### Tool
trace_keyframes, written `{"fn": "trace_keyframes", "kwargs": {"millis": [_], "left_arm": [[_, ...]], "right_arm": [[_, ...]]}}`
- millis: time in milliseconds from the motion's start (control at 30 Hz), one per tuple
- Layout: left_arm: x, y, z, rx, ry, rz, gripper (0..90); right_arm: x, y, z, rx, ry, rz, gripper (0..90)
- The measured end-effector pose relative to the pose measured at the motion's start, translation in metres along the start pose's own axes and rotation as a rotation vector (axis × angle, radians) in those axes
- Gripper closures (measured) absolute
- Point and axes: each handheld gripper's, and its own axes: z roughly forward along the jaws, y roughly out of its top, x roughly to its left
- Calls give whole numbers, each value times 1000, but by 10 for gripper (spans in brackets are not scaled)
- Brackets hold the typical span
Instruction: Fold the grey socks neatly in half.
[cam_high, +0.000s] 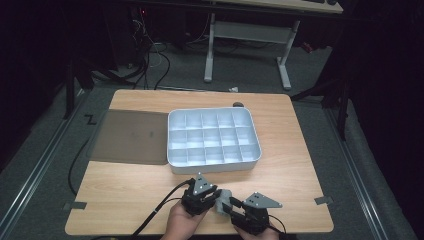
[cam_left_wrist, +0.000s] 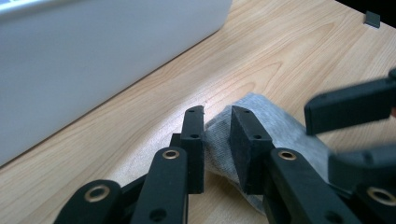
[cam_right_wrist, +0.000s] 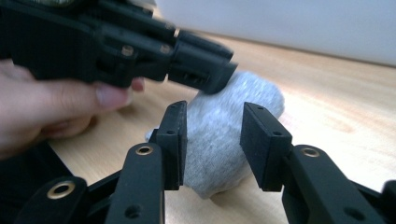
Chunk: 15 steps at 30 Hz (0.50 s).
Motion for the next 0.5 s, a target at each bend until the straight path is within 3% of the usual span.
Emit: {"fn": "trace_keyframes", "kwargs": {"millis": [67,233,333,500], "left_arm": [[0,0,-2,-4,-1,-3,752],[-6,-2,-17,-29,-40,4,721],[-10,-7,-16,6,-33,38,733],[-8,-12,-10,21,-36,32,764]], "right_arm": [[2,-2,5,29,-21,-30,620],[-2,-1,10,54,-28,-39,621],[-5,1,11,59,-20,-48,621],[-7,2,13,65,-9,-50,624]]}}
